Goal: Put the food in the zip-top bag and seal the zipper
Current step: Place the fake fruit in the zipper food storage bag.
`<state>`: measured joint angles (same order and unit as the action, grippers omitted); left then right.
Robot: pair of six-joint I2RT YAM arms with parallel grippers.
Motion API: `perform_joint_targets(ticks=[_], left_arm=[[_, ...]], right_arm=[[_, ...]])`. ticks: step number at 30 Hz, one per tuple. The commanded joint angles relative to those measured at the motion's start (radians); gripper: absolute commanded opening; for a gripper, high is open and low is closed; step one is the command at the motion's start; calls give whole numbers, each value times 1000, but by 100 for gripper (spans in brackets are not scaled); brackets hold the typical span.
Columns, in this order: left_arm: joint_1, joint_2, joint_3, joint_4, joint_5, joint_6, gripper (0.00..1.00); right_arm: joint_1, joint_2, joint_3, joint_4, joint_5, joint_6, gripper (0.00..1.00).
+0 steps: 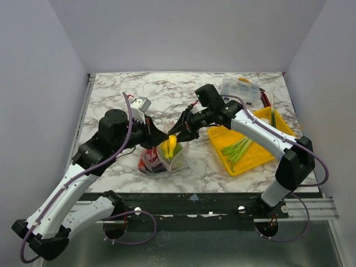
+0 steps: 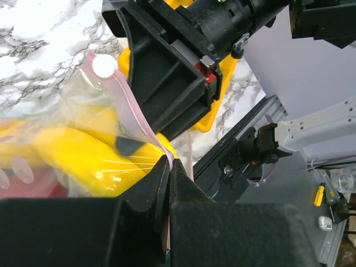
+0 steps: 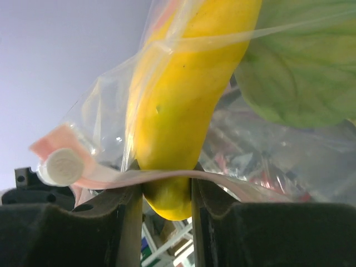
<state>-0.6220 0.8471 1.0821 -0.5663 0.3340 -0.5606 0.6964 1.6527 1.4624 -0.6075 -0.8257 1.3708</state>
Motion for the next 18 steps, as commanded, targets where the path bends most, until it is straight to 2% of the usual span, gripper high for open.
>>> perform_joint_targets(ticks=[1,2,4,7,8,10,12,16,18], left_arm=[[-12,-29,11,109,94,-89,0],[-12,-27,19,100,80,-99,0],[-13,-14,45,51,15,-116,0],[-9,-1,73,1,-68,-125,0],[-8,0,76,-7,-97,-127,0],[0,-2,78,-20,-142,-130,0],[20,4,91,-33,-142,-109,0],[46,16,115,-63,-124,-43,0],[54,27,128,-61,-73,10,0]], right_arm=[[6,47,84,30,191,-15,21],[13,59,106,5,224,-40,22],[29,89,149,-28,271,-119,39],[44,105,171,-61,284,-254,53],[52,99,175,-80,299,-300,60],[54,64,173,-97,320,-406,66],[55,-6,138,-91,359,-509,77],[54,-101,163,-174,408,-698,90],[54,-124,198,-231,423,-792,90]])
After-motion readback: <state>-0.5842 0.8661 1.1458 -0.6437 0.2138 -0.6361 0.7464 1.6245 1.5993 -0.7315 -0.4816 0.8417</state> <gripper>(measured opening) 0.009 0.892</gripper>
